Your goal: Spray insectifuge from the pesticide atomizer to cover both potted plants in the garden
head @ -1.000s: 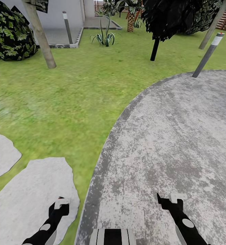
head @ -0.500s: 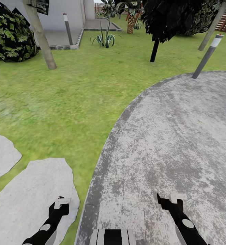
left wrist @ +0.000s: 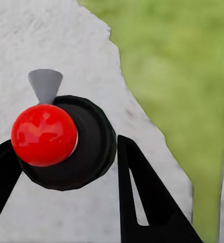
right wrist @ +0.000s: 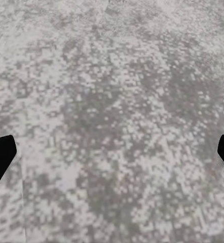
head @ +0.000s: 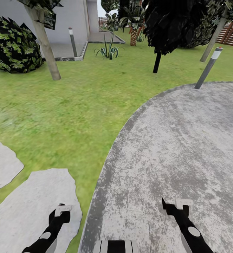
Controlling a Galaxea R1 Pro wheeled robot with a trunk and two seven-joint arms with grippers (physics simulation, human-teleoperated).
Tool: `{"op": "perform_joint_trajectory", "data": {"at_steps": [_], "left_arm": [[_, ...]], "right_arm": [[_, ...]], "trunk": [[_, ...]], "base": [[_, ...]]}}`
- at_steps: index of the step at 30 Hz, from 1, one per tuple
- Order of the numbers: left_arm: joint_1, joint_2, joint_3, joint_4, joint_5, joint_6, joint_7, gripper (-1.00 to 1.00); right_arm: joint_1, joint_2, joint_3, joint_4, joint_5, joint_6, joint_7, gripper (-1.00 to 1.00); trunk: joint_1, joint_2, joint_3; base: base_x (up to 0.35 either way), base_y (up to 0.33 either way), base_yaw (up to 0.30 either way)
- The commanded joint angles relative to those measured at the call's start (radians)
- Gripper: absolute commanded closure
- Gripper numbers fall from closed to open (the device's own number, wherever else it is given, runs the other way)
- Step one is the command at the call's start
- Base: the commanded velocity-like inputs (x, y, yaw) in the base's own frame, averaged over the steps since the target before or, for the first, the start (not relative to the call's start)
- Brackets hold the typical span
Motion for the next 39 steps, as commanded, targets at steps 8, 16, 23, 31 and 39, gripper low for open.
{"op": "perform_joint_trajectory", "data": {"at_steps": [8,16,23,31,39], "left_arm": [[0.097,0.041,0.01,0.0,0.003,-0.004,0.0,1.0],[0.19,0.045,0.073,0.005,0.003,-0.044,0.0,1.0],[0.231,0.044,0.082,0.008,0.004,-0.089,0.0,1.0],[0.236,0.042,0.083,0.009,0.004,-0.092,0.0,1.0],[0.236,0.041,0.082,0.012,0.004,-0.093,0.0,1.0]], "right_arm": [[0.0,0.0,0.0,0.068,0.002,-0.032,-0.001,-1.0],[0.0,-0.036,-0.005,0.356,-0.001,-0.198,-0.025,-1.0],[0.0,-0.039,-0.003,0.599,-0.003,-0.433,-0.043,-1.0],[0.0,-0.033,-0.001,0.634,-0.002,-0.477,-0.043,-1.0],[0.0,-0.023,0.001,0.635,-0.002,-0.478,-0.042,-1.0]], "trunk": [[-0.004,0.002,0.038],[-0.007,0.004,0.082],[-0.01,0.005,0.12],[-0.014,0.007,0.159],[-0.018,0.009,0.191]], "base": [[0.0,0.0,-0.042],[0.0,0.0,-0.076],[0.0,0.0,-0.07],[0.0,0.0,-0.011],[0.0,0.0,0.113]]}}
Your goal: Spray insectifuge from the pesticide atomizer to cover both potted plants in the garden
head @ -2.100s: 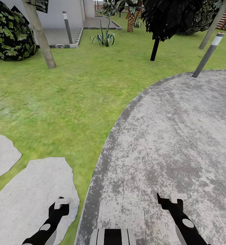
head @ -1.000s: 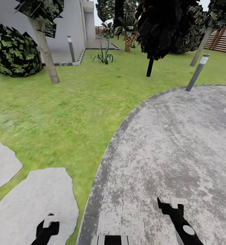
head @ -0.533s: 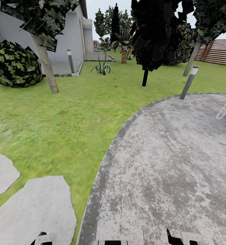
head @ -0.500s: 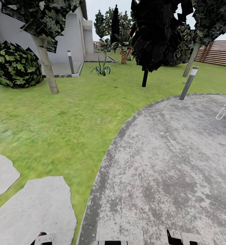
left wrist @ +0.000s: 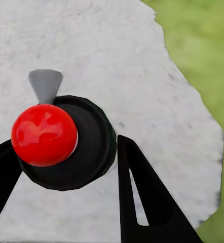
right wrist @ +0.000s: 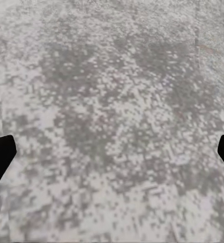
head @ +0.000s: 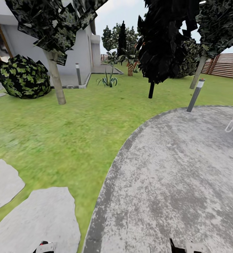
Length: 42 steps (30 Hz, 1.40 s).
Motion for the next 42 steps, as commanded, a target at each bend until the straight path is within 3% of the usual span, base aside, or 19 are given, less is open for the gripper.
{"op": "perform_joint_trajectory", "data": {"at_steps": [1,12,27,42], "left_arm": [[-0.001,0.0,0.005,0.001,-0.006,-0.004,0.0,1.0],[-0.001,-0.002,0.005,0.002,-0.006,-0.004,0.0,1.0],[-0.001,-0.004,0.006,0.002,-0.006,-0.004,0.001,1.0],[-0.001,-0.005,0.006,0.003,-0.006,-0.004,0.001,1.0]], "right_arm": [[0.0,0.001,-0.003,0.001,0.001,-0.003,0.0,-1.0],[0.0,0.003,-0.003,-0.001,0.001,-0.003,0.001,-1.0],[0.0,0.003,-0.002,-0.001,0.003,-0.003,0.003,-1.0],[0.0,0.009,-0.002,-0.001,0.003,-0.003,0.003,-1.0]], "trunk": [[-0.001,0.0,0.003],[-0.006,0.003,0.046],[-0.063,0.108,0.093],[-0.063,0.108,0.093]], "base": [[0.0,0.0,0.256],[0.0,0.0,0.275],[0.0,0.0,0.279],[0.0,0.0,0.279]]}}
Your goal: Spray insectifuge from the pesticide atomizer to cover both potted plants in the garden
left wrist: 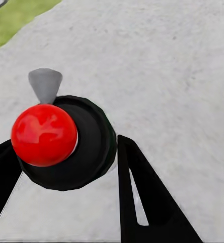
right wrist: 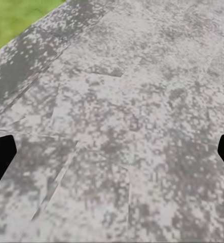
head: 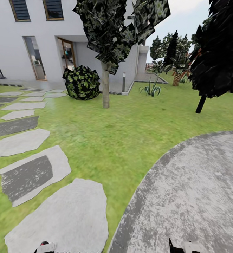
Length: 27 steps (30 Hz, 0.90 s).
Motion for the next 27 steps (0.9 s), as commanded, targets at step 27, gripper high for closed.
{"op": "perform_joint_trajectory", "data": {"at_steps": [27], "left_arm": [[-0.001,-0.002,0.005,0.001,-0.005,-0.004,0.0,1.0]], "right_arm": [[0.0,0.0,-0.003,0.0,0.001,-0.003,0.001,-1.0]], "trunk": [[0.0,0.0,-0.001]], "base": [[0.186,0.047,0.279]]}}
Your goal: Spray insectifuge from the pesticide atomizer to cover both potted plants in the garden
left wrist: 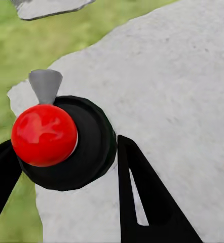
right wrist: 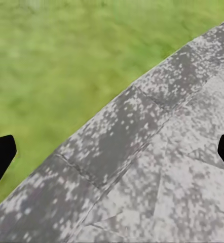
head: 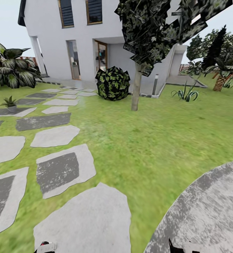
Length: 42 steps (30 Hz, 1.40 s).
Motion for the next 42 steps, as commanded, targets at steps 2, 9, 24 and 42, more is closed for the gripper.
{"op": "perform_joint_trajectory", "data": {"at_steps": [2,9,24,42], "left_arm": [[-0.001,-0.001,0.004,0.001,-0.006,-0.003,0.0,1.0],[-0.001,-0.001,0.004,0.001,-0.006,-0.003,0.0,1.0],[-0.001,0.0,0.004,0.001,-0.006,-0.003,0.0,1.0],[-0.001,0.0,0.004,0.001,-0.006,-0.003,0.0,1.0]], "right_arm": [[0.0,0.0,-0.004,0.0,0.001,-0.003,0.001,-1.0],[0.0,0.0,-0.004,0.0,0.001,-0.003,0.001,-1.0],[0.0,0.0,-0.004,0.0,0.001,-0.003,0.001,-1.0],[0.0,0.0,-0.004,0.0,0.001,-0.003,0.001,-1.0]], "trunk": [[0.0,0.0,-0.001],[0.0,0.0,-0.001],[0.0,0.0,-0.001],[0.0,0.0,-0.001]], "base": [[0.327,0.139,0.279],[0.327,0.139,0.279],[0.327,0.141,0.279],[0.327,0.14,0.278]]}}
